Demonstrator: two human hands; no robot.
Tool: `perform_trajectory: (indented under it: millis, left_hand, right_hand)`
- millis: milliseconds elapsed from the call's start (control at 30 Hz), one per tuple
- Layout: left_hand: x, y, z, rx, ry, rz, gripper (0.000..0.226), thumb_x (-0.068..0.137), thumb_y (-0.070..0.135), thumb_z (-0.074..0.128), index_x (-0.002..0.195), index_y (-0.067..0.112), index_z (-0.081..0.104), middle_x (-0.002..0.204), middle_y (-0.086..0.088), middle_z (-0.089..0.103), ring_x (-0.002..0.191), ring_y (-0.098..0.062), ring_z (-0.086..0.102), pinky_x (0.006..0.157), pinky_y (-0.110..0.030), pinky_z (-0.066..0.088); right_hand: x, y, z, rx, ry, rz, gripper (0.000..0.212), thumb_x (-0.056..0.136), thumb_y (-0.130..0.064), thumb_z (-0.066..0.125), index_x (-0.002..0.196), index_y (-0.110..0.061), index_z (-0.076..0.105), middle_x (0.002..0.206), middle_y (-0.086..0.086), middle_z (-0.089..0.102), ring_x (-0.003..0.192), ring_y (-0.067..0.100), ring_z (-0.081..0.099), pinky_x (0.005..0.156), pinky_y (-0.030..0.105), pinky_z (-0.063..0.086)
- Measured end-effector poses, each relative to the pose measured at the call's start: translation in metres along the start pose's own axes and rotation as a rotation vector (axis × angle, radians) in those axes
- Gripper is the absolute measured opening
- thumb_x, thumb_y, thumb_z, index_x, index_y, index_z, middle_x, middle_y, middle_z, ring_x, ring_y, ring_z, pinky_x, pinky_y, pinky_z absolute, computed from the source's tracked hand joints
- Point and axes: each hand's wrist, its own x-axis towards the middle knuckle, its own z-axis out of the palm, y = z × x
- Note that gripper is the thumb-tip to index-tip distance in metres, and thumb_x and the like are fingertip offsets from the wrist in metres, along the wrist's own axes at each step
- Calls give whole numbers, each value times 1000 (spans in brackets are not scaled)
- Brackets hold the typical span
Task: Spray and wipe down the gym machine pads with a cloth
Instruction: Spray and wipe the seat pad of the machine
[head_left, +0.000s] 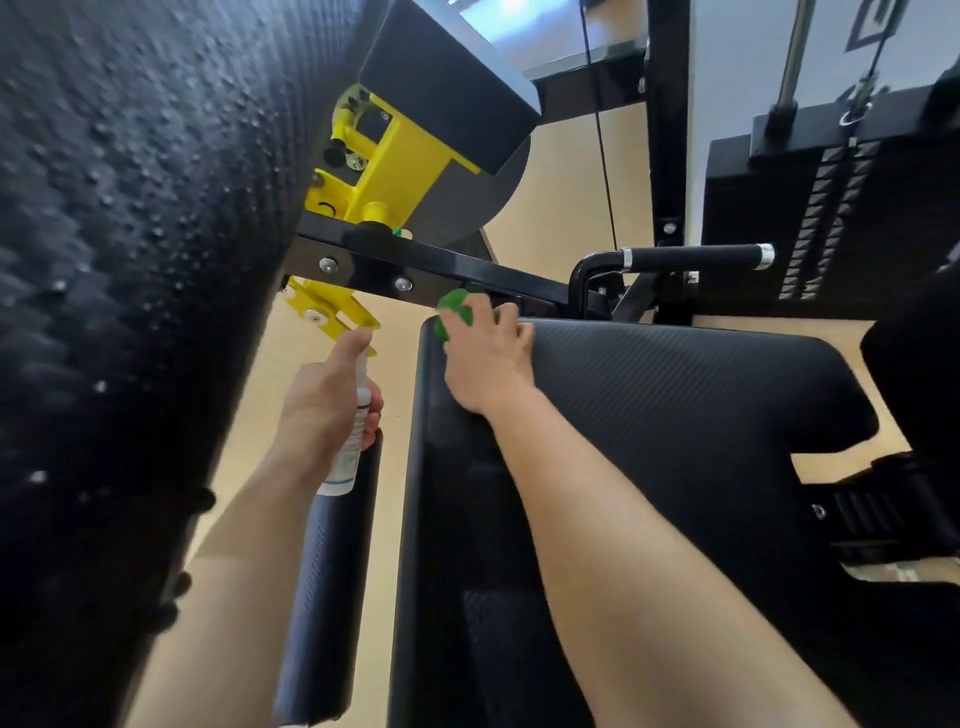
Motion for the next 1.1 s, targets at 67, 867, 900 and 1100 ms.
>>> perform_trajectory:
  millis: [67,867,900,1100]
  left_hand:
    - [0,4,-2,-2,32,24,67,102,61,45,68,6,61,64,-12,59,50,-23,51,57,-31,45]
    - [-117,-58,10,94,-53,-21,69,102,62,50,67,5,61,51,-5,56,44,-18,52,56,-34,48]
    - [-124,-60,10,89,-55,-20,67,103,61,51,69,4,61,52,-6,56,43,-17,51,54,-32,47]
    - [-165,-72,-1,118,-44,-37,67,105,59,47,73,3,65,62,-10,60,47,-15,53,51,-26,48]
  right_hand:
    - [-17,-2,-1,15,-24,-145,50,96,-25,52,145,-31,41,147,4,30,124,34,32,103,49,32]
    - [-287,70,-28,-37,-84,-626,57,86,-16,59,138,-37,54,136,-4,48,107,29,47,84,40,45]
    - [-271,76,-28,-29,-39,-496,55,84,-17,66,136,-37,58,134,-3,50,105,31,47,81,43,46]
    - [-301,26,-10,35,65,-183,57,78,-9,60,131,-29,65,131,2,55,99,35,48,78,43,43]
